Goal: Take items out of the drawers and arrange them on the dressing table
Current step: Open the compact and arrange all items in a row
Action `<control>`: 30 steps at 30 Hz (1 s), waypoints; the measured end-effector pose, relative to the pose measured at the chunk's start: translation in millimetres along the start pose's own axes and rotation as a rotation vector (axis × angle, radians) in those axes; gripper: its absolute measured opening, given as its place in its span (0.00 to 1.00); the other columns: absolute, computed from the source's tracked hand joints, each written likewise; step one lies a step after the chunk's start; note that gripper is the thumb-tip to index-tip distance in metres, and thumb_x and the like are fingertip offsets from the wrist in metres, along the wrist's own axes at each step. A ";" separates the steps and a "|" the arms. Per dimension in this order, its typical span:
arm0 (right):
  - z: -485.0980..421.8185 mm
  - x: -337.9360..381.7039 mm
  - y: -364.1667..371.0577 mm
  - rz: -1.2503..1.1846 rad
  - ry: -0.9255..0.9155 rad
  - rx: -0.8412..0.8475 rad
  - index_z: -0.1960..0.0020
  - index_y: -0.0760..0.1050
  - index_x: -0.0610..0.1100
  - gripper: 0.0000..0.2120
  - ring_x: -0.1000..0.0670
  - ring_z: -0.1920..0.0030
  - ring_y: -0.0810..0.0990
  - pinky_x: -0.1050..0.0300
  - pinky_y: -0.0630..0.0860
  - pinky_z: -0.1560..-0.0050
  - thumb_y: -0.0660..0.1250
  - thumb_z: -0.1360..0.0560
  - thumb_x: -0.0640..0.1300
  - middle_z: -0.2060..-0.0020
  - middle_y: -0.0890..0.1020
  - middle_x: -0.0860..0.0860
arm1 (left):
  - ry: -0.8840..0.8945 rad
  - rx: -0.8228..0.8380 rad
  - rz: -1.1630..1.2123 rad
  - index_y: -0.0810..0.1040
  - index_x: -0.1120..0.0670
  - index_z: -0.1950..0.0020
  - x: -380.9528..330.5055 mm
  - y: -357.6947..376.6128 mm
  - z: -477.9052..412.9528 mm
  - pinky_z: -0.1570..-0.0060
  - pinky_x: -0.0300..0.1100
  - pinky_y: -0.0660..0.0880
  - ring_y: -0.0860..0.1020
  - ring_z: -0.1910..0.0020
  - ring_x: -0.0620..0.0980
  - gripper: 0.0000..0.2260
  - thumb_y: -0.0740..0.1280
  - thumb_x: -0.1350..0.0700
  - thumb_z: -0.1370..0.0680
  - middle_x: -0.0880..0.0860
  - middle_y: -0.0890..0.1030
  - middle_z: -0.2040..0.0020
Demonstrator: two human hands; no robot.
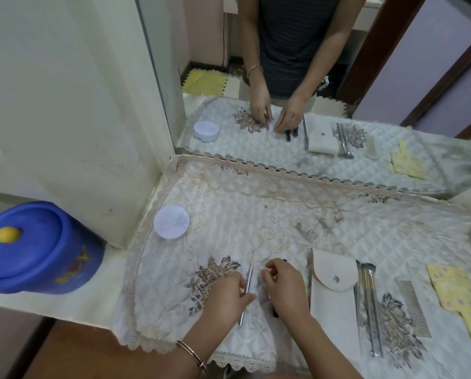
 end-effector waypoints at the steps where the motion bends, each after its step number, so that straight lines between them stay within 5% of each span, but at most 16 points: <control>1: -0.6 3.2 -1.8 -0.012 -0.014 -0.016 0.51 0.77 0.40 0.06 0.51 0.60 0.73 0.60 0.68 0.58 0.64 0.26 0.41 0.62 0.76 0.50 | 0.005 0.003 0.006 0.74 0.54 0.53 -0.2 -0.7 -0.1 0.64 0.39 0.66 0.72 0.64 0.47 0.08 0.69 0.52 0.27 0.46 0.71 0.69; 6: -17.8 43.0 6.9 -0.034 -0.141 0.041 0.48 0.77 0.41 0.09 0.50 0.54 0.78 0.59 0.72 0.53 0.65 0.26 0.44 0.57 0.80 0.48 | 0.027 -0.133 0.026 0.76 0.53 0.56 20.4 -35.6 6.1 0.58 0.44 0.76 0.78 0.64 0.48 0.03 0.64 0.54 0.25 0.48 0.79 0.66; 10: -32.9 89.9 41.6 0.028 -0.286 0.172 0.42 0.75 0.41 0.14 0.48 0.44 0.75 0.58 0.70 0.44 0.64 0.25 0.45 0.46 0.79 0.46 | 0.039 -0.375 -0.068 0.78 0.55 0.48 62.1 -84.3 16.4 0.54 0.37 0.69 0.76 0.52 0.50 0.13 0.56 0.53 0.24 0.51 0.80 0.54; 12: -37.9 111.4 62.1 0.054 -0.344 0.242 0.39 0.72 0.43 0.16 0.48 0.40 0.72 0.59 0.67 0.40 0.64 0.25 0.46 0.41 0.76 0.47 | -0.001 -0.425 -0.134 0.79 0.55 0.48 90.7 -97.0 17.4 0.49 0.41 0.70 0.77 0.49 0.53 0.20 0.52 0.50 0.29 0.53 0.81 0.51; 15: -48.9 143.8 90.9 0.151 -0.458 0.325 0.34 0.67 0.44 0.23 0.46 0.36 0.67 0.55 0.66 0.37 0.66 0.27 0.46 0.34 0.69 0.45 | -0.051 -0.443 -0.183 0.80 0.53 0.53 122.3 -107.2 20.7 0.53 0.40 0.76 0.72 0.51 0.47 0.17 0.55 0.50 0.32 0.52 0.81 0.54; 19: -65.3 175.2 125.2 0.311 -0.510 0.446 0.27 0.55 0.47 0.37 0.41 0.29 0.57 0.46 0.63 0.32 0.69 0.30 0.48 0.26 0.55 0.44 | 0.020 -0.438 -0.146 0.79 0.51 0.54 129.1 -111.8 24.7 0.50 0.36 0.66 0.68 0.50 0.43 0.12 0.59 0.51 0.31 0.50 0.81 0.54; 23: -71.9 186.0 139.0 0.339 -0.503 0.529 0.27 0.54 0.45 0.39 0.41 0.31 0.59 0.48 0.63 0.33 0.70 0.32 0.47 0.28 0.60 0.44 | 0.037 -0.374 0.000 0.79 0.55 0.46 127.1 -117.8 28.1 0.43 0.31 0.62 0.67 0.45 0.42 0.18 0.58 0.49 0.30 0.54 0.80 0.46; 26: -67.2 181.5 127.5 0.206 -0.426 0.552 0.30 0.59 0.45 0.38 0.43 0.33 0.64 0.51 0.64 0.35 0.73 0.34 0.50 0.31 0.66 0.45 | -0.038 -0.364 0.137 0.67 0.54 0.32 124.3 -126.2 27.4 0.38 0.29 0.58 0.66 0.33 0.45 0.24 0.61 0.47 0.26 0.50 0.70 0.33; 30: -39.6 171.1 100.5 -0.017 -0.295 0.641 0.34 0.68 0.47 0.33 0.49 0.39 0.73 0.57 0.72 0.42 0.75 0.35 0.51 0.40 0.75 0.51 | -0.029 -0.365 0.263 0.55 0.54 0.26 100.4 -133.8 18.1 0.37 0.28 0.55 0.59 0.31 0.40 0.37 0.70 0.47 0.29 0.42 0.59 0.35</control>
Point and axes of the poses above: each hand's wrist, its own z-axis away from the middle knuckle, its own y-axis out of the palm, x = y × z, the point moved 7 cm from there along -z, towards the middle knuckle
